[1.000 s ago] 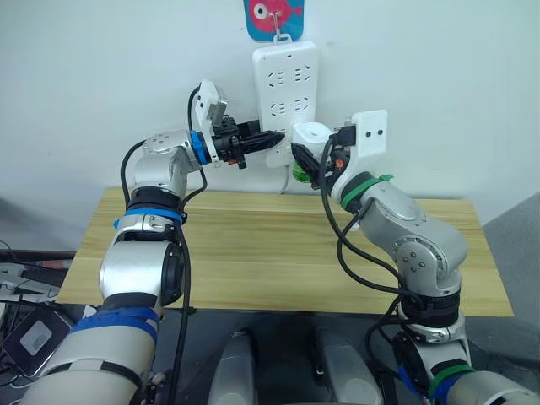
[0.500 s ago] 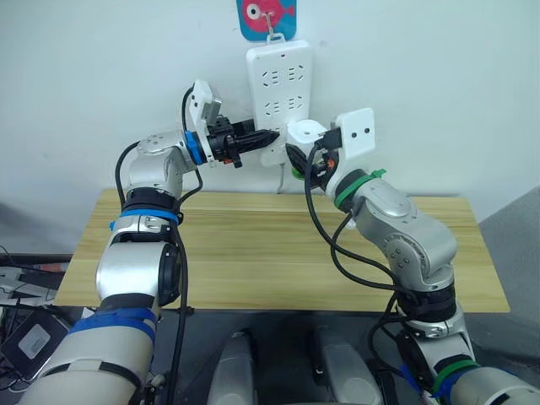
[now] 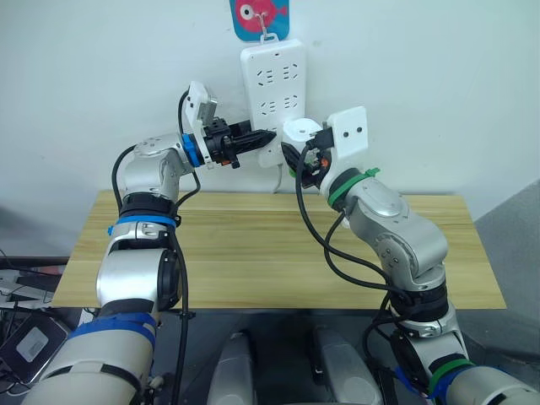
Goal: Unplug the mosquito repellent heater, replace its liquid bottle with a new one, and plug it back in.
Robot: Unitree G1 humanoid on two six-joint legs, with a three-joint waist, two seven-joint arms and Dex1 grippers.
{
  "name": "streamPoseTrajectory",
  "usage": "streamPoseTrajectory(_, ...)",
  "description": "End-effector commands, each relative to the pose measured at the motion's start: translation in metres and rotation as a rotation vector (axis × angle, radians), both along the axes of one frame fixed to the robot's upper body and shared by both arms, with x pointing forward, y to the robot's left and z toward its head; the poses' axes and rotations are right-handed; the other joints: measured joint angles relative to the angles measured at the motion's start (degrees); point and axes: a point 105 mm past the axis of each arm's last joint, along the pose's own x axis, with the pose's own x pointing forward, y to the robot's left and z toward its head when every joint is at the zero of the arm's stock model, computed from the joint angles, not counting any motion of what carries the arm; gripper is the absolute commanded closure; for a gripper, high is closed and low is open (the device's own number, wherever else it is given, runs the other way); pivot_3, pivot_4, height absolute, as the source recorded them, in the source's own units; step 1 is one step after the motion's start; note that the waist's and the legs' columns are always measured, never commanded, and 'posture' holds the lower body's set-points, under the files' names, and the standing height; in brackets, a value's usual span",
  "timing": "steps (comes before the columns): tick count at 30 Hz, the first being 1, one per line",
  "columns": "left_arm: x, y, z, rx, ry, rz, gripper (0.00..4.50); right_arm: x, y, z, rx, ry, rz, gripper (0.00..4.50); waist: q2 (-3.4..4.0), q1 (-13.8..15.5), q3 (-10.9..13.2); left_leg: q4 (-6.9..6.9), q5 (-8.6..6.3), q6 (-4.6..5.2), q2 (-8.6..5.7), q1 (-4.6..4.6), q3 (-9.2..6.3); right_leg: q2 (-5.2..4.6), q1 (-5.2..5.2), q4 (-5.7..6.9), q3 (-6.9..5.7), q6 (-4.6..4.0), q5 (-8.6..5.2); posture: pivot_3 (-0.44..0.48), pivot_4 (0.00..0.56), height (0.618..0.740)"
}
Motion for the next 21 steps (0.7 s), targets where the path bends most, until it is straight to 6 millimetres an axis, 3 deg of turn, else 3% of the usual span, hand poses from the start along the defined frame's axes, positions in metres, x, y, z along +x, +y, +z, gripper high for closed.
streamPoseTrajectory(1, -0.0217, -0.0408, 0.019, -0.058, -0.055, -0.224, 3.2, 0.0102, 0.0013, 0.001, -0.039, -0.018, -0.035, 1.47, 0.0, 0.0, 0.0, 0.0, 0.0, 0.0, 0.0, 0.0, 0.0, 0.0, 0.0, 0.0, 0.0, 0.0, 0.0, -0.092, 0.22, 0.74)
streamPoseTrajectory(8, -0.0207, -0.0419, 0.0173, -0.051, -0.059, -0.216, 3.2, 0.0077, 0.0045, 0.0021, 0.084, 0.044, -0.003, 1.47, 0.0, 0.0, 0.0, 0.0, 0.02, -0.01, 0.0, 0.0, -0.01, 0.0, 0.0, 0.01, 0.0, -0.01, 0.01, -0.096, 0.217, 0.74)
streamPoseTrajectory(20, -0.0154, -0.0391, 0.0201, -0.049, -0.083, -0.178, 3.2, 0.0041, 0.0051, 0.0036, 0.061, 0.03, 0.011, 1.47, 0.0, 0.0, 0.0, 0.0, 0.03, -0.02, -0.01, -0.01, -0.02, 0.0, 0.0, 0.01, -0.02, -0.02, 0.02, -0.097, 0.215, 0.74)
streamPoseTrajectory(21, -0.0147, -0.0388, 0.02, -0.05, -0.085, -0.171, 3.2, 0.0021, 0.0057, 0.0041, 0.064, 0.025, 0.024, 1.13, 0.0, 0.0, 0.0, -0.01, 0.03, -0.02, -0.02, -0.01, -0.02, 0.0, 0.0, 0.01, -0.02, -0.02, 0.02, -0.094, 0.209, 0.74)
